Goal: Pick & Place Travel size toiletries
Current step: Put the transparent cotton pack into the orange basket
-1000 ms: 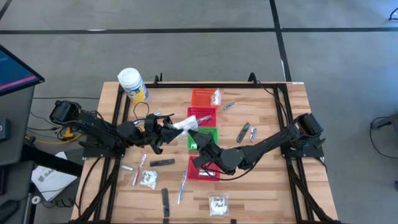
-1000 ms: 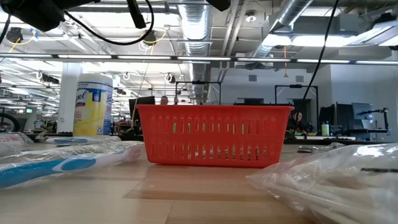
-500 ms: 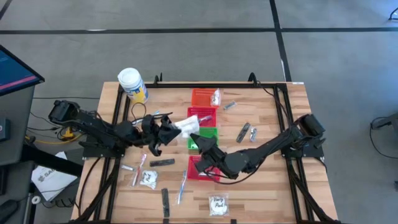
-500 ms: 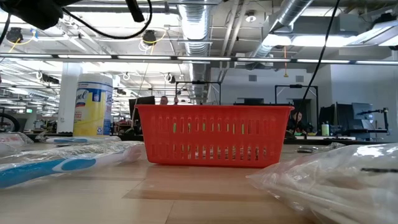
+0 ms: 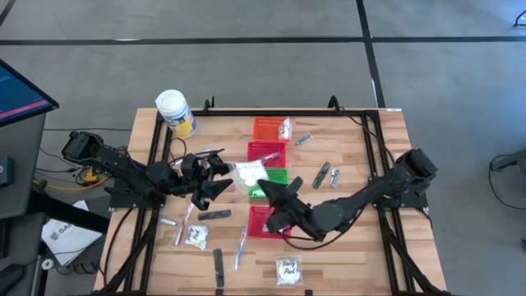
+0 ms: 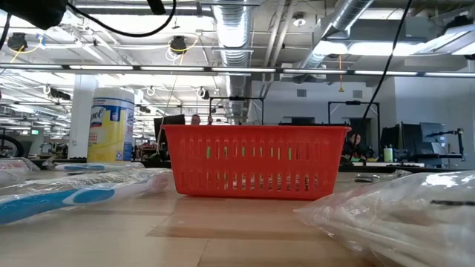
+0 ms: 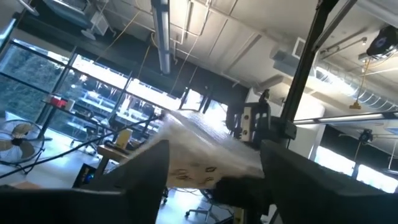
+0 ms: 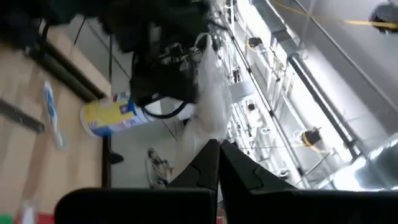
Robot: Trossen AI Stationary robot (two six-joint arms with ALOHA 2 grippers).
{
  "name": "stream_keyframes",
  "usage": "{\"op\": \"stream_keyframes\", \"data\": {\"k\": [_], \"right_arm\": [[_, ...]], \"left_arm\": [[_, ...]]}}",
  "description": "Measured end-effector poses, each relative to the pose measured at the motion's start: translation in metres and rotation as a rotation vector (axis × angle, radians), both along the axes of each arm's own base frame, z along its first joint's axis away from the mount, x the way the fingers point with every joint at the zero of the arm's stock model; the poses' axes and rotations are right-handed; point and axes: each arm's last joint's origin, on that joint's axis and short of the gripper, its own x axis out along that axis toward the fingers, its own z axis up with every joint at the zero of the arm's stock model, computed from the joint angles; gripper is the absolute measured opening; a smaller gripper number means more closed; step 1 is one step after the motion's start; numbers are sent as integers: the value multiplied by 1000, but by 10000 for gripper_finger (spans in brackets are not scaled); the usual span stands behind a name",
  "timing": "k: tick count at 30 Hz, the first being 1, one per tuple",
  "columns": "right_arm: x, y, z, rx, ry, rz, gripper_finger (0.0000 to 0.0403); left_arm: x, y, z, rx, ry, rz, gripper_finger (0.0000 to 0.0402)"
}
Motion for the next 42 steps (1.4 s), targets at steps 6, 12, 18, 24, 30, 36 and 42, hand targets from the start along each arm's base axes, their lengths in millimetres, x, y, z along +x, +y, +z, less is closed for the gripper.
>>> {"op": "stream_keyframes", "data": {"k": [6,12,18,24,30,36,42], "right_arm": [[-16,6,17,93,-88,31,0],[-36,4,43,242,-231,47,0],[-51,-20,58,381,-367,20,0],[-68,-57,68,556,-559,148,0],[-89,-95,67,794,-786,422,0],[-87,-112,50,927,-945,743,0],[-64,-111,34,988,-986,992,0]], "left_arm": [[0,0,0,24,3,18,271],[0,0,0,24,2,18,264],[0,0,0,29,5,23,259],[1,1,-1,43,9,31,259],[1,1,0,50,4,19,259],[1,3,0,52,3,31,259],[1,3,0,77,-1,45,259]]}}
